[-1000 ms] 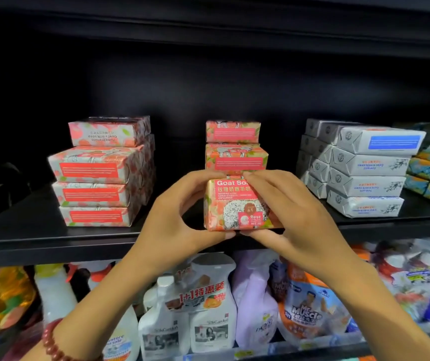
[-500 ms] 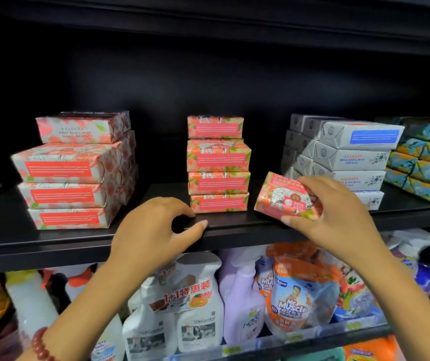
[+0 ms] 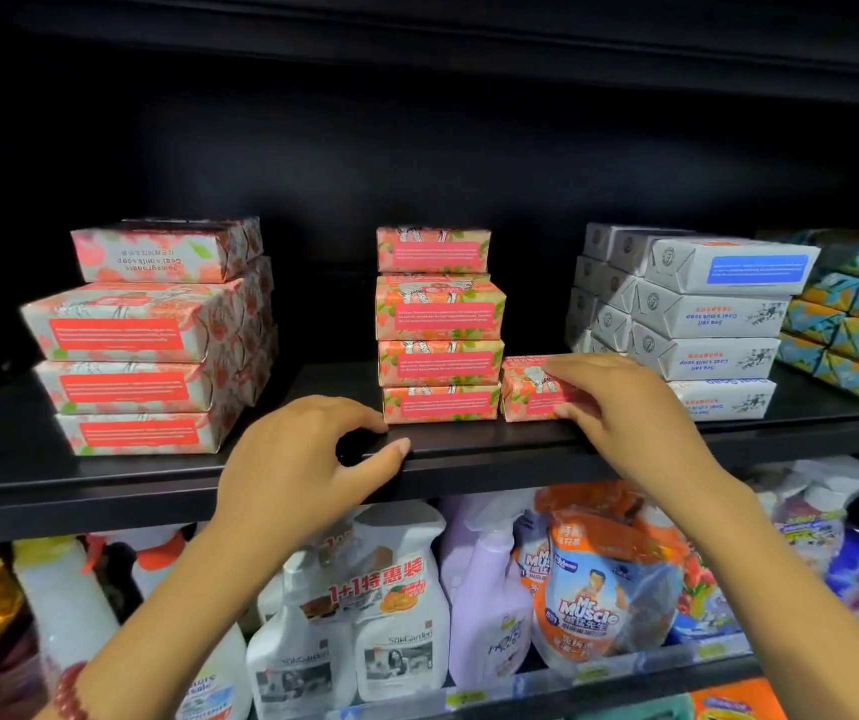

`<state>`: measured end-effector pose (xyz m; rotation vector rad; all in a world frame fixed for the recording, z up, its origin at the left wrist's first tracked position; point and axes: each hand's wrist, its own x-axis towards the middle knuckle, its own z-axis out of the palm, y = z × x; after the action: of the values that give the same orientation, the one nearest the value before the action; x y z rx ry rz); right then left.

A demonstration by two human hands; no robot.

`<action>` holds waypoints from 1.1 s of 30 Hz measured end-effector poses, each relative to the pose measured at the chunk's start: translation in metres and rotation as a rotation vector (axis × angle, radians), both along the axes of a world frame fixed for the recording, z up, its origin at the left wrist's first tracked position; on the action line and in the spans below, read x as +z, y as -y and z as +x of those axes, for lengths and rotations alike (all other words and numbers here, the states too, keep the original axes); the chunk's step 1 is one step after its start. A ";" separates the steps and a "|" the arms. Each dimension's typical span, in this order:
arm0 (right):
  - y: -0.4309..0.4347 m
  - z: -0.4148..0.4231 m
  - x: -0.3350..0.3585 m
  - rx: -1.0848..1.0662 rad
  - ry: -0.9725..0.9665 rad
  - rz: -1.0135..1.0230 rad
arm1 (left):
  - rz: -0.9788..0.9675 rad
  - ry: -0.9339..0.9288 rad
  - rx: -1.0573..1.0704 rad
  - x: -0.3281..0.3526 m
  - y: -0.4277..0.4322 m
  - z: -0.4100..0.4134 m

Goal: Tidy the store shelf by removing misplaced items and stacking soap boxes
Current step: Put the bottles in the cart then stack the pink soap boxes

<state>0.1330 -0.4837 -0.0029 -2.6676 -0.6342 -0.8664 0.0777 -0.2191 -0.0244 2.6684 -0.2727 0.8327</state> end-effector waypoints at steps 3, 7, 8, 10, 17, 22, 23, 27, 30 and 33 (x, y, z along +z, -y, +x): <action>-0.002 0.008 -0.002 0.014 0.013 0.001 | -0.007 0.029 0.005 -0.001 -0.002 -0.001; -0.009 -0.004 0.021 0.084 0.171 0.333 | -0.009 0.042 0.018 0.000 -0.002 -0.001; -0.014 -0.011 0.030 0.118 0.245 0.420 | -0.010 0.033 0.025 0.000 -0.002 0.000; -0.029 -0.023 0.046 0.220 0.288 0.462 | -0.016 0.012 0.031 0.001 -0.002 0.000; -0.075 -0.010 0.043 0.245 0.096 0.089 | -0.023 0.001 0.033 0.002 -0.002 0.000; -0.082 -0.006 0.033 0.187 0.259 0.113 | -0.074 -0.042 0.028 0.004 -0.001 -0.004; -0.082 -0.006 0.032 0.186 0.302 0.114 | -0.105 -0.061 0.025 0.005 -0.001 -0.005; -0.076 -0.011 0.027 0.225 0.420 0.078 | -0.506 -0.056 -0.143 0.012 -0.003 -0.012; -0.073 -0.020 0.022 0.299 0.491 0.131 | -0.845 0.018 -0.305 0.020 -0.005 -0.015; -0.079 -0.031 0.020 0.401 0.638 0.144 | -1.043 -0.109 -0.352 0.034 -0.003 -0.016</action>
<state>0.1020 -0.4046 0.0170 -2.0012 -1.1400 -1.5628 0.0621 -0.2156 0.0100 1.6173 -0.1920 0.4977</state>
